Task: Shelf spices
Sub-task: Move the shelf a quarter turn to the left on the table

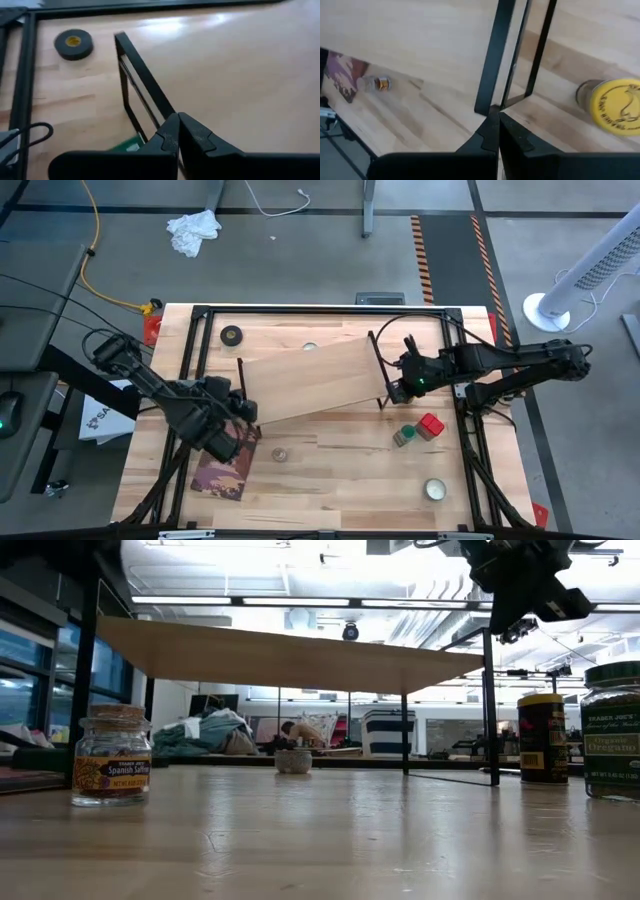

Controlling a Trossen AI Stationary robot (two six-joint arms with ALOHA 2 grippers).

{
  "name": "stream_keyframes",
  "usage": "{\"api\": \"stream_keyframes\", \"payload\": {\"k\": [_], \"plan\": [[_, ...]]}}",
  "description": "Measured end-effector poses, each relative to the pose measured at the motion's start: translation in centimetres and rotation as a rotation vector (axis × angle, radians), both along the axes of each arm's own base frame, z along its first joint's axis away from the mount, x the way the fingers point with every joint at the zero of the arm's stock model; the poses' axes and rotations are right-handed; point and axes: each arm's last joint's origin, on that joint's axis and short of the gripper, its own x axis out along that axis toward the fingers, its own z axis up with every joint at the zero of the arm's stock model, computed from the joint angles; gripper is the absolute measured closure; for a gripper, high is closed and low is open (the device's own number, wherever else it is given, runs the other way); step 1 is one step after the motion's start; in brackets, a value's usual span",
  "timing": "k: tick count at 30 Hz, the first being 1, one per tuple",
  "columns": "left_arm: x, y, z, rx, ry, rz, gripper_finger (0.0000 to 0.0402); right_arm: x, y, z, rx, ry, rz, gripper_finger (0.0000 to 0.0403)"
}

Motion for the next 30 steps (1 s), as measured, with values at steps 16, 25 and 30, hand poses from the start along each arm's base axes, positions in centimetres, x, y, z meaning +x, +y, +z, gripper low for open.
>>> {"api": "stream_keyframes", "payload": {"k": [16, 25, 30], "plan": [[2.4, 5.9, -0.5, 0.082, 0.055, 0.21, 0.0401, 0.0, 0.2, 0.0, -0.04, -0.007, -0.048, 0.0403], [4.3, 8.2, -0.6, 0.126, 0.034, 0.205, 0.0401, 0.3, 2.2, -0.4, -0.038, -0.005, -0.055, 0.0403], [5.2, 9.7, -0.6, 0.134, 0.049, 0.202, 0.0401, 1.3, 3.4, -0.8, -0.009, -0.039, -0.047, 0.0403]]}}
